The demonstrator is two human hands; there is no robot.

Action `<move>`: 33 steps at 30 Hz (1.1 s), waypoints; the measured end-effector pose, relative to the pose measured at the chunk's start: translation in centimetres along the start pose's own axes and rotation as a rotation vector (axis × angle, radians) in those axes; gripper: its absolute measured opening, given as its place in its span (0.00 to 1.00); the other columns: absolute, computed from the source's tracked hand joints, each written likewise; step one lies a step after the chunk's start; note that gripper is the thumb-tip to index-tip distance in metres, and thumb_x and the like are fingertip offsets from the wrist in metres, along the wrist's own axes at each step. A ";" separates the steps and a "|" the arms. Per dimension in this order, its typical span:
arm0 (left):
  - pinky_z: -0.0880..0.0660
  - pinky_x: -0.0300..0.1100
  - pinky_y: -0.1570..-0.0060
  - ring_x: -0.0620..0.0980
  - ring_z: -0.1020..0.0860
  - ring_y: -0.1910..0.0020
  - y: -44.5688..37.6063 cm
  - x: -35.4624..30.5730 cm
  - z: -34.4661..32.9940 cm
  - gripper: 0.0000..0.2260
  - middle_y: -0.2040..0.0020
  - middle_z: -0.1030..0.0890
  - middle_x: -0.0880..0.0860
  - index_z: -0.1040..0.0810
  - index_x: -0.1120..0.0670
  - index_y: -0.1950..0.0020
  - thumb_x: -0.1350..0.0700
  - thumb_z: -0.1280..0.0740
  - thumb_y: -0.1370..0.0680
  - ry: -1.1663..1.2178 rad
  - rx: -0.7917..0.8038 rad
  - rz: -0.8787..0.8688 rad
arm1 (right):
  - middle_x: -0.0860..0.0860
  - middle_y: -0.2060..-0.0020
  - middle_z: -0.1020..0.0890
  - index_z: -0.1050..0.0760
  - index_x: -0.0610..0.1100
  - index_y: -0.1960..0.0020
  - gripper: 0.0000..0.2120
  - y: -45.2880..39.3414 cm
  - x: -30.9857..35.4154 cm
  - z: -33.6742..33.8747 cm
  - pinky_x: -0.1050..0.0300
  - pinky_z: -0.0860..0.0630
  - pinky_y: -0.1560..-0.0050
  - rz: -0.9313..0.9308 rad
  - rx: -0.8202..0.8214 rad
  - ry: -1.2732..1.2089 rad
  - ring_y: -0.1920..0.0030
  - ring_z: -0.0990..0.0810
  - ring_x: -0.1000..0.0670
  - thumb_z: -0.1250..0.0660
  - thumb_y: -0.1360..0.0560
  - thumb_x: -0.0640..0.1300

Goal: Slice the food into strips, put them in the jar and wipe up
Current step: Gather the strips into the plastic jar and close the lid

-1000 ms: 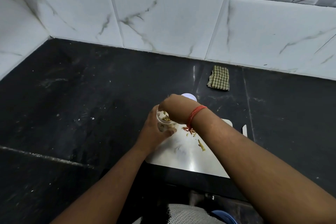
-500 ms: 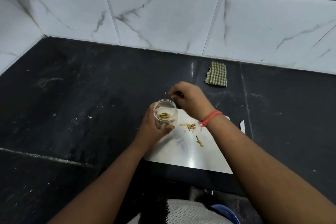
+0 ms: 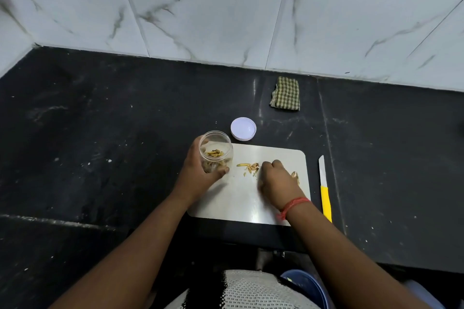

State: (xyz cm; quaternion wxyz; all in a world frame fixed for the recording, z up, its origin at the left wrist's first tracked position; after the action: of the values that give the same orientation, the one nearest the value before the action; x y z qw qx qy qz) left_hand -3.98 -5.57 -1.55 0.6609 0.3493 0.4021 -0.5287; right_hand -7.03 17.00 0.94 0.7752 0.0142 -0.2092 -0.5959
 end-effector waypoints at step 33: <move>0.30 0.48 0.30 0.43 0.31 0.30 0.0 -0.1 0.1 0.46 0.28 0.32 0.42 0.42 0.40 0.24 0.46 0.19 0.34 -0.003 0.005 0.023 | 0.47 0.57 0.21 0.20 0.43 0.50 0.08 -3.8 0.8 0.2 0.52 0.25 0.54 0.464 -0.067 0.091 0.54 0.23 0.43 0.35 0.27 0.37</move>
State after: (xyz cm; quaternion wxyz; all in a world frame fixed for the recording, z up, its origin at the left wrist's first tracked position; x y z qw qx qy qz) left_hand -3.95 -5.59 -1.42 0.6666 0.3547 0.3957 -0.5227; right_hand -10.39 15.21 0.32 0.9000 -0.0333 -0.1518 -0.4073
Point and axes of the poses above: each hand's wrist, its own y-axis away from the middle knuckle, its own z-axis out of the back of the hand, x = y × z, the point moved 2 cm from there along -y, towards the middle knuckle
